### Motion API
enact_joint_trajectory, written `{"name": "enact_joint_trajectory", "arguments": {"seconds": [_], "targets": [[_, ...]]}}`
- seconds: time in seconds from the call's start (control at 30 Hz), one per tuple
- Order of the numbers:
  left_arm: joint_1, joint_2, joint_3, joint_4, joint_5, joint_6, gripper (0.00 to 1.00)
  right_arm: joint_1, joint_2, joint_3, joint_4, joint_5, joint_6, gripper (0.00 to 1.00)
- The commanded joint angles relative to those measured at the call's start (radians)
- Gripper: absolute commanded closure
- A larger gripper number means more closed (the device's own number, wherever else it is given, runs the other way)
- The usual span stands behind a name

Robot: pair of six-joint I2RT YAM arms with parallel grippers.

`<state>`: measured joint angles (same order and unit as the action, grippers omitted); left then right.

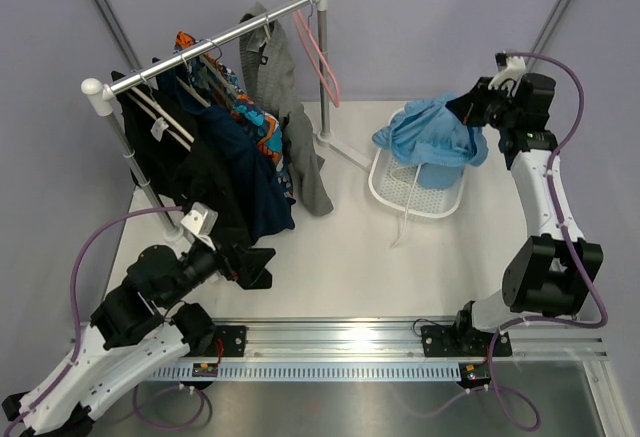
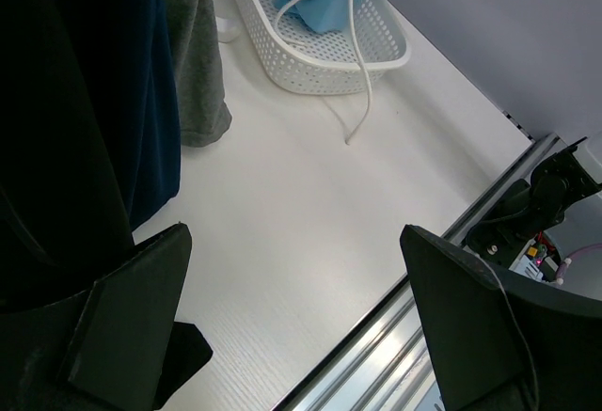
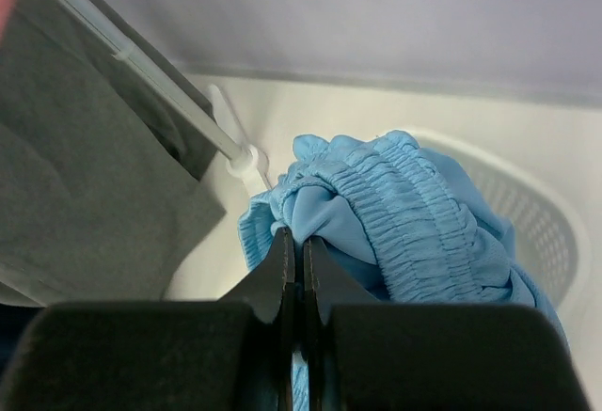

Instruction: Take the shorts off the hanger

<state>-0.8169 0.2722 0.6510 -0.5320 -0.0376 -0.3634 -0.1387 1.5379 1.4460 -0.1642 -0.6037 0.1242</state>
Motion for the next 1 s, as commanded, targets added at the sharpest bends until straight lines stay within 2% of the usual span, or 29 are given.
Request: {"name": "enact_joint_trajectory", "arguments": {"seconds": [0.0, 0.13, 0.2, 0.27, 0.37, 0.47, 0.6, 0.73, 0.8, 0.9, 0.97], "targets": [[-0.002, -0.025, 0.032, 0.020, -0.008, -0.006, 0.01, -0.062, -0.123, -0.114, 0.139, 0.028, -0.003, 1.00], [-0.002, -0.037, 0.022, 0.018, -0.008, -0.008, 0.01, -0.133, -0.188, -0.182, 0.153, 0.071, 0.012, 1.00], [-0.002, -0.036, 0.016, 0.029, -0.005, 0.001, 0.01, -0.139, -0.168, -0.170, 0.105, 0.097, -0.027, 1.00], [-0.002, -0.025, 0.013, 0.041, 0.002, 0.009, 0.01, -0.139, -0.102, -0.116, 0.043, 0.061, -0.073, 1.00], [-0.002, 0.004, 0.013, 0.062, 0.011, 0.021, 0.01, -0.116, -0.007, -0.037, -0.090, 0.062, -0.110, 1.00], [-0.002, 0.024, 0.019, 0.072, 0.021, 0.027, 0.01, -0.073, 0.060, 0.016, -0.136, 0.078, -0.117, 1.00], [-0.002, 0.045, 0.018, 0.082, 0.022, 0.027, 0.01, 0.017, 0.099, 0.060, -0.124, 0.105, -0.117, 1.00], [-0.002, 0.048, 0.019, 0.084, 0.021, 0.024, 0.01, 0.097, 0.160, 0.120, -0.083, 0.172, -0.034, 1.00], [-0.002, 0.048, 0.021, 0.078, 0.018, 0.018, 0.01, 0.114, 0.194, 0.149, -0.061, 0.170, 0.058, 1.00], [-0.002, 0.044, 0.022, 0.072, 0.018, 0.009, 0.01, 0.123, 0.272, 0.185, -0.125, 0.202, 0.097, 1.00], [-0.002, 0.038, 0.019, 0.070, 0.018, 0.006, 0.01, 0.123, 0.332, 0.182, -0.193, 0.237, 0.063, 1.00]]}}
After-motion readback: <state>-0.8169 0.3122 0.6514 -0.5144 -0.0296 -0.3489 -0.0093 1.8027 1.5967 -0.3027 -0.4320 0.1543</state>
